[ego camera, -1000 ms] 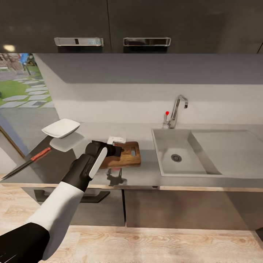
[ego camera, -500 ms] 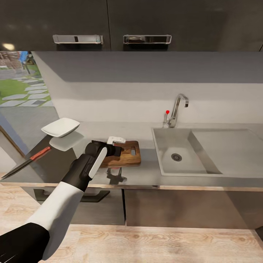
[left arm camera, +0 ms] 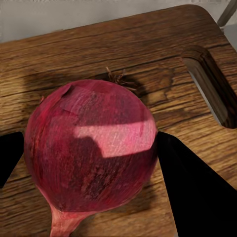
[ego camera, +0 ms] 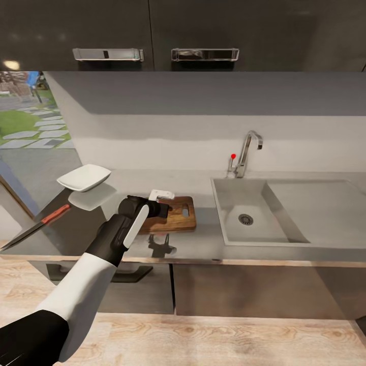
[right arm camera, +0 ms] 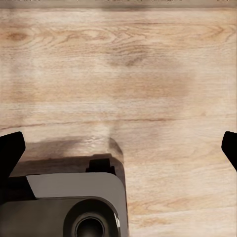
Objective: In the kitchen, take the Vidalia onion out of the sink, dice it on the chopping board with the paring knife, put the diced onion into the bowl on the countertop, then place both the paring knife and the chopping board into the sink.
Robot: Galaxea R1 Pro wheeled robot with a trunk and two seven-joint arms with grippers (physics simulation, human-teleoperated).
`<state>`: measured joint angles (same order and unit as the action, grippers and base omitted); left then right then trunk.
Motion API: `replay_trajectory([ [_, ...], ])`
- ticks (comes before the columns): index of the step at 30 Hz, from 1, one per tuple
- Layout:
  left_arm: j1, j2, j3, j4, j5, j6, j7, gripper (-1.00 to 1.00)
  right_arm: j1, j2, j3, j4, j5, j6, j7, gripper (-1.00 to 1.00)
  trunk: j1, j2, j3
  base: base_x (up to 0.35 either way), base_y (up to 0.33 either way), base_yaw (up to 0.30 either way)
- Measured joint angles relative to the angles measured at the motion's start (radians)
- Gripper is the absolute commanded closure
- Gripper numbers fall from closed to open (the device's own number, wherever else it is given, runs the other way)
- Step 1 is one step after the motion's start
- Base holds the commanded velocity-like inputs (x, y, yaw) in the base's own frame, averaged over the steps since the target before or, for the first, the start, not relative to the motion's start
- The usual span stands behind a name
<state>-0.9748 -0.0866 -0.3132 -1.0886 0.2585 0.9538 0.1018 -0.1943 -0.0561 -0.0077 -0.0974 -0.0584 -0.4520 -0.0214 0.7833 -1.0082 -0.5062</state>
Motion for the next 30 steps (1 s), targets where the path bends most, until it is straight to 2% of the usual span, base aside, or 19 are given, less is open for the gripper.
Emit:
replay_trajectory([
  [24,0.000,0.000,-0.004,-0.003,-0.001,-0.001,0.000,1.00,0.000,-0.004,0.000,0.000,0.001,0.000,0.000,-1.00,0.000,0.000,0.000,0.003,0.000,0.000],
  [25,0.000,0.000,-0.004,-0.005,-0.001,0.000,0.000,-1.00,0.000,-0.004,0.000,0.000,0.001,0.000,0.000,-1.00,0.000,0.000,0.000,0.000,0.000,0.000],
  [30,0.000,0.000,-0.005,-0.011,-0.001,0.000,0.000,-1.00,0.000,-0.004,0.000,0.000,0.001,0.000,0.000,-1.00,0.000,0.000,0.000,0.000,0.000,0.000],
])
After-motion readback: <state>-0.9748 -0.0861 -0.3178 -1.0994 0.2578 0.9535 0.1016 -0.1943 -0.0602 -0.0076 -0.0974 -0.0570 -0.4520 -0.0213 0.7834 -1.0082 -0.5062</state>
